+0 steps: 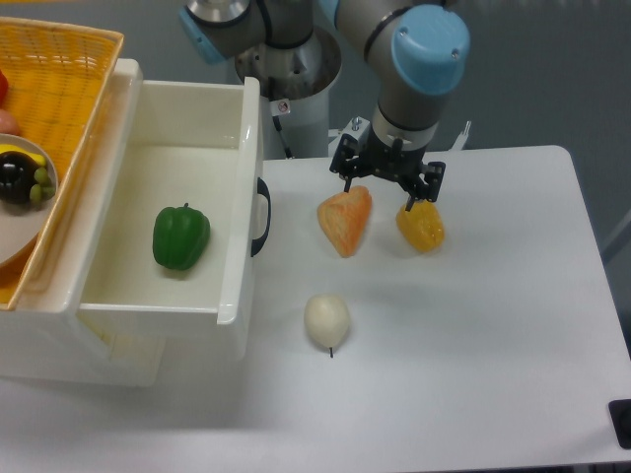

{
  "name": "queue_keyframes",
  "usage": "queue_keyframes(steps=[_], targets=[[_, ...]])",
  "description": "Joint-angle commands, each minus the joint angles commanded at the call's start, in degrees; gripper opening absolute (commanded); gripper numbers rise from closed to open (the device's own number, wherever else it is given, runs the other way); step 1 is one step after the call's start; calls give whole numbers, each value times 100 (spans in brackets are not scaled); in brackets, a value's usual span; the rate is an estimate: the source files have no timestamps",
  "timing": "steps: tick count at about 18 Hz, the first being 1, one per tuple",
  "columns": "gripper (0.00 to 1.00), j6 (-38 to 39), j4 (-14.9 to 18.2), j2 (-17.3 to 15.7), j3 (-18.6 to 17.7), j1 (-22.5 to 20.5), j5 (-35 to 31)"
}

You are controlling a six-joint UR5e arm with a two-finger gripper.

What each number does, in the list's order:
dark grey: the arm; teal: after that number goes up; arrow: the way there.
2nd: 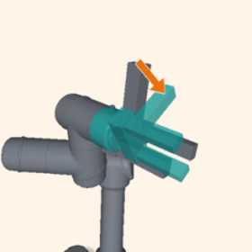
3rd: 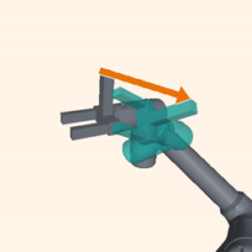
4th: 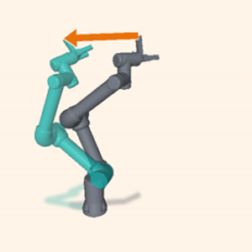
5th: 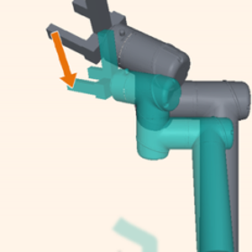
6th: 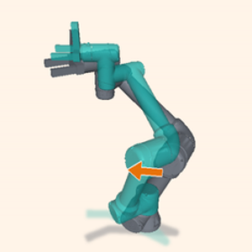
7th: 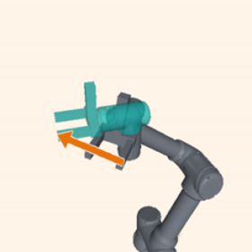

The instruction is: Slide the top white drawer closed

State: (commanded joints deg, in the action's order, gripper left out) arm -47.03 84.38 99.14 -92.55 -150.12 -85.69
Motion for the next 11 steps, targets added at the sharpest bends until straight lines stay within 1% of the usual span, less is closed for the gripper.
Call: queue_keyframes(steps=[5, 7, 9, 11], targets=[[100, 650, -229, 79, -18, 26, 0], [100, 984, -352, 158, -26, 61, 9], [100, 1301, -623, 237, -44, 149, 0], [100, 1407, -878, 264, -184, 255, -18]])
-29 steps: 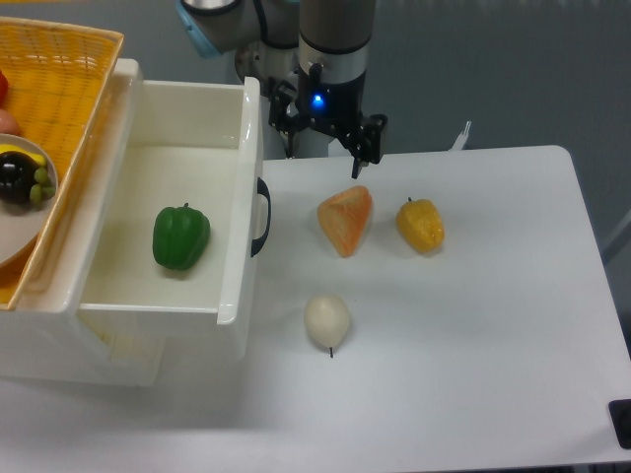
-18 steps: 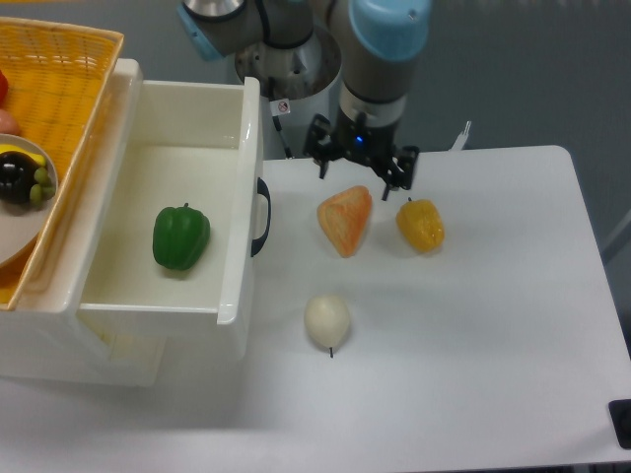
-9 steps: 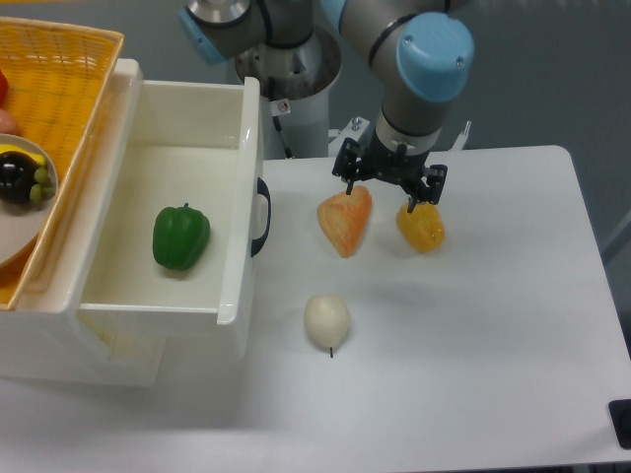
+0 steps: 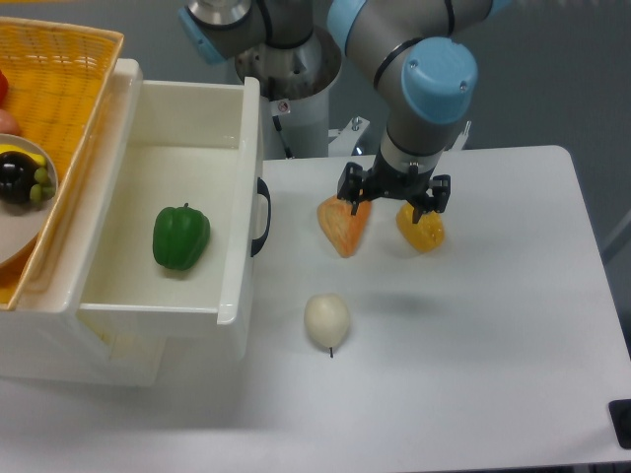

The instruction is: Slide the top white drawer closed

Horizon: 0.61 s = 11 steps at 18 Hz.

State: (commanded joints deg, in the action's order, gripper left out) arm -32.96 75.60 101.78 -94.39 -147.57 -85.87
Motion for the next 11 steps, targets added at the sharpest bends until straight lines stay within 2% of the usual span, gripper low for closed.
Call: queue_keyframes(steps=[3, 6, 11], targets=[[100, 0, -71, 17, -115, 105, -44], [100, 0, -80, 158, -185, 395, -386], [100, 35, -54, 281, -221, 536, -360]])
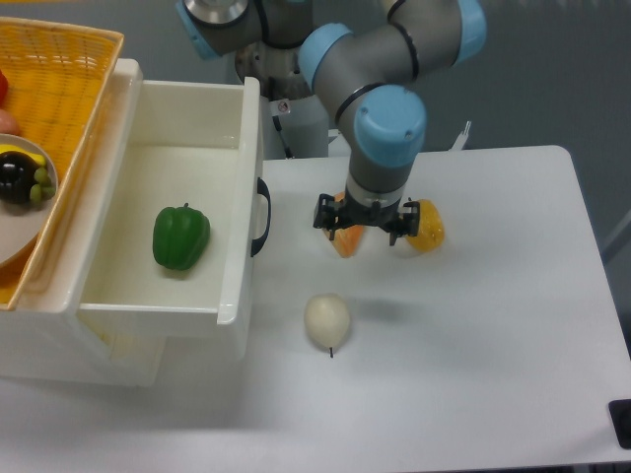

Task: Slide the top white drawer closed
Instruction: 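Raise the gripper and move it toward the open drawer's front panel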

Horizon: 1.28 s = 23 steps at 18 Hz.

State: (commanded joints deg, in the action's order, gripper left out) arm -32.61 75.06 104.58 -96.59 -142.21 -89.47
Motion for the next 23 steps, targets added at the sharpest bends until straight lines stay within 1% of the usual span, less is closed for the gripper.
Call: queue_keyframes(steps=[3, 7, 11, 23], targets=[[100, -9, 9, 88, -26, 18, 17], [100, -18, 26, 106, -44, 114, 26], [100, -18, 26, 150, -44, 167, 184], [100, -26, 53, 211, -79, 308, 185]])
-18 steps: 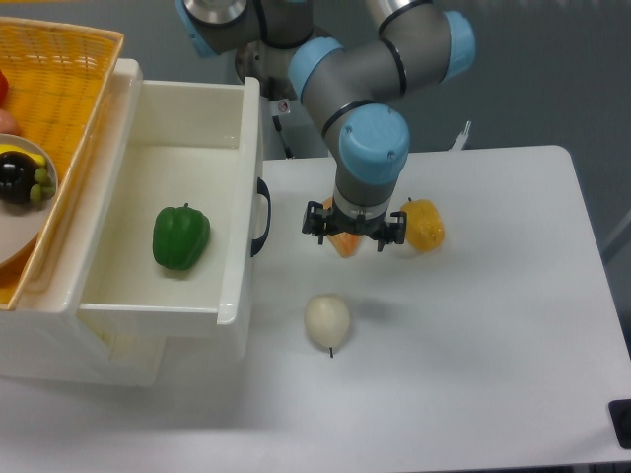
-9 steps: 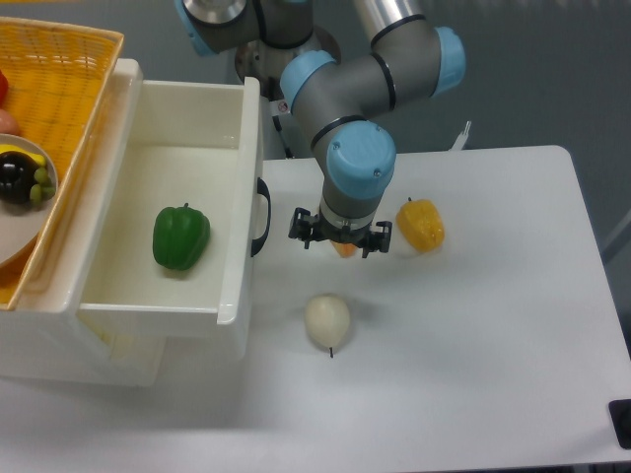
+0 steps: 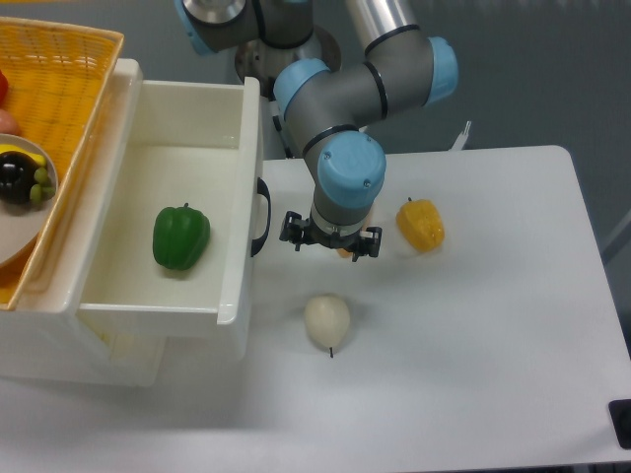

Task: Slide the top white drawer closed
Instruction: 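Raise the gripper and move it toward the open drawer's front panel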

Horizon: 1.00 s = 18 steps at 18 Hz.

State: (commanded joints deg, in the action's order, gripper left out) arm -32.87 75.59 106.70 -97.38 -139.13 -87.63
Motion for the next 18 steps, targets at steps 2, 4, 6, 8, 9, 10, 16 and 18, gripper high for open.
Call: queue_keyframes(steps=[2, 4, 6, 8, 9, 10, 16, 18], targets=[[100, 9, 0, 0, 0, 35, 9], [100, 9, 0, -9, 0, 88, 79], [100, 9, 0, -9, 0, 97, 114], [100, 0, 0, -9, 0, 97, 149], [100, 0, 0, -9, 0, 97, 149], [100, 0, 0, -9, 0, 97, 149], [100, 17, 9, -53, 0, 158, 184], [100, 18, 9, -61, 0, 185, 185]])
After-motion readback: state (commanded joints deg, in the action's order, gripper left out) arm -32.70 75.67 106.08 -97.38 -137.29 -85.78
